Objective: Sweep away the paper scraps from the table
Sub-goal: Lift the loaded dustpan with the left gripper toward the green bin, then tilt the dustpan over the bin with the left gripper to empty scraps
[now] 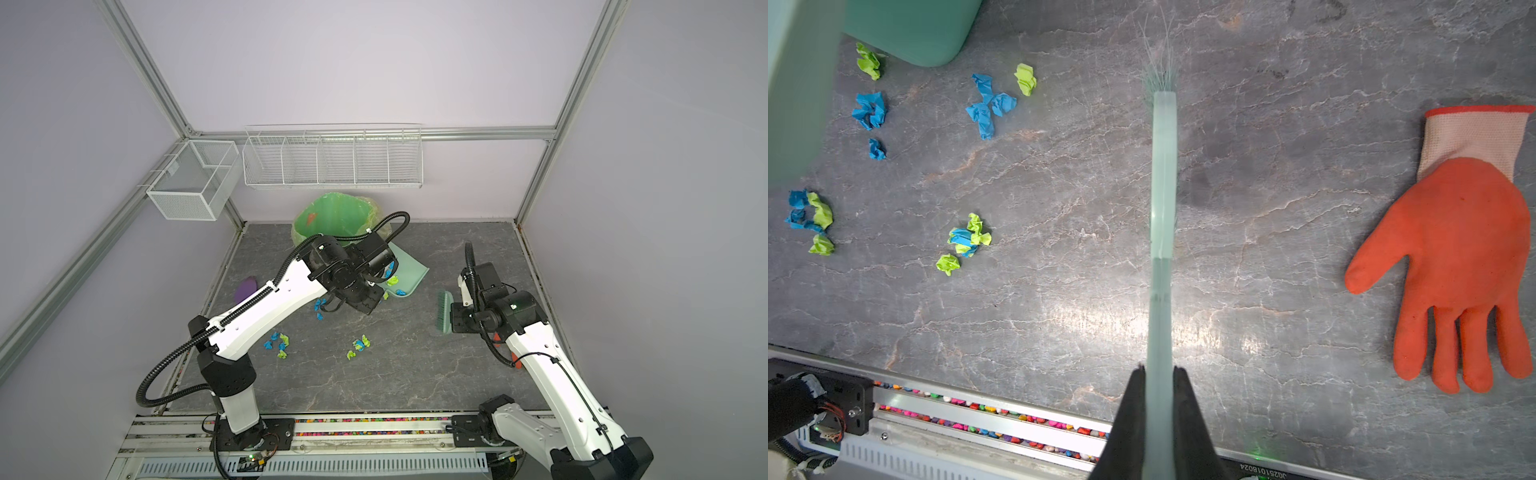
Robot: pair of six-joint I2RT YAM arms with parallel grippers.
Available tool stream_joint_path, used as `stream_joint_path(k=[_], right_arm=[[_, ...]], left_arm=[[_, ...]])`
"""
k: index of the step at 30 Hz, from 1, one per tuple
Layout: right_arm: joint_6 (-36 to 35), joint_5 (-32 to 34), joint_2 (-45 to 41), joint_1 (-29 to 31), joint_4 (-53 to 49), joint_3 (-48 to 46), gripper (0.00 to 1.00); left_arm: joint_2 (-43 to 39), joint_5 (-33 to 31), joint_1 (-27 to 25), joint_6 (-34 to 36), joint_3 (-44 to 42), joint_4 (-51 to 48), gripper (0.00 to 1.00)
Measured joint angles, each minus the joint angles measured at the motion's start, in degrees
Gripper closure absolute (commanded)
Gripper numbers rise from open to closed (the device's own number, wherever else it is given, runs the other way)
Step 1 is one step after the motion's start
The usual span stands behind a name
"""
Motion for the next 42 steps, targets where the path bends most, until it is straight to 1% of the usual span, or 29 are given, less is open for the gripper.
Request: stream_joint_path(k=[6, 11, 17, 31, 42], right_arm=[[-0.22, -0.46, 0.00, -0.15, 1.03, -0.09, 0.93], [-0.24, -0.96, 0.00, -0.50, 1.36, -0.68, 0.93], [-0.24, -1.44, -0.02, -0.55, 1.55, -1.29, 0.93], [-0.24, -2.60, -0.02, -0.76, 2.84, -1.60, 0.93], [-0.20, -2.82, -0.02, -0.76, 3.52, -2.27, 0.93]], left_arm=[[3.54, -1.03, 1.95, 0.83, 9.01, -2.21, 1.00], [3.65, -2.54, 4.98, 1.29, 11.43, -2.86, 1.00], [3.02, -3.78, 8.74, 2.21, 13.27, -2.84, 1.00], [2.29, -6.05, 13.18, 3.41, 14.40, -2.78, 1.00], [0.02, -6.62, 19.93, 5.20, 14.49, -1.70, 1.00]])
